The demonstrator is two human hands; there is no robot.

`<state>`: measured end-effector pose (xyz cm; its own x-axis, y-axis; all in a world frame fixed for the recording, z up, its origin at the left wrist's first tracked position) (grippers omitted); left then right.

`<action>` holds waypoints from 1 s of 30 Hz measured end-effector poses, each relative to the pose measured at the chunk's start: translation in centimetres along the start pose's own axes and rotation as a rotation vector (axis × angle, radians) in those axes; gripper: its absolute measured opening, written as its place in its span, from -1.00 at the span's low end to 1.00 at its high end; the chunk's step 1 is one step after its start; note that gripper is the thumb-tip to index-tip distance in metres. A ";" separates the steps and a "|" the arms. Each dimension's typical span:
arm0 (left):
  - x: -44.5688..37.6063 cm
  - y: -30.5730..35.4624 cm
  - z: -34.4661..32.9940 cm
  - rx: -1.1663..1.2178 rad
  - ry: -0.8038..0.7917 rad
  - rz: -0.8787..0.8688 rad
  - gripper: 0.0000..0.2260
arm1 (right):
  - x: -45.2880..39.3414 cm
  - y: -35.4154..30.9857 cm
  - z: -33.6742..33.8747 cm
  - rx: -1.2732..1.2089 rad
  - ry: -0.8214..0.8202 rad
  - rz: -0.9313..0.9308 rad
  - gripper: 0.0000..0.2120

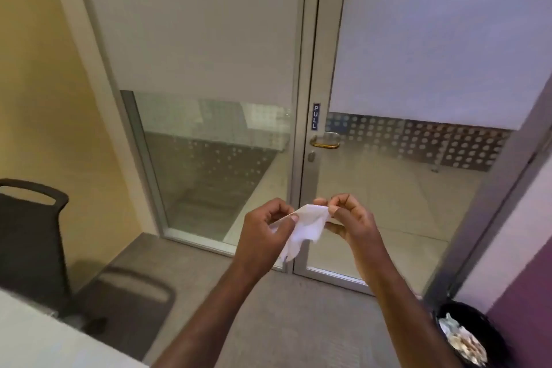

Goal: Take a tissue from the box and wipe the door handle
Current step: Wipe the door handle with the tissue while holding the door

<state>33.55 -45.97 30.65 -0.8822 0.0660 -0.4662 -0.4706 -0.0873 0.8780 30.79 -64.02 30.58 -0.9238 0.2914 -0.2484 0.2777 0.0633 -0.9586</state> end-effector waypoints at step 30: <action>-48.2 -24.1 -23.6 -0.459 -0.058 -0.489 -0.56 | -46.8 13.7 12.6 0.746 0.300 0.124 -0.84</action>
<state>87.00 -70.54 29.39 -0.5697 0.2573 -0.7805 -0.7863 -0.4470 0.4266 74.52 -88.83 27.35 -0.7584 0.5045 -0.4126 0.0269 -0.6083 -0.7932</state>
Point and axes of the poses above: each hand's wrist, its own x-axis away from the middle knuckle, its own z-axis out of the back of the hand, y = z × x, the point moved 9 cm from there along -x, towards the middle knuckle, and after that the axes turned 8 degrees about y, right-handed, at the moved point
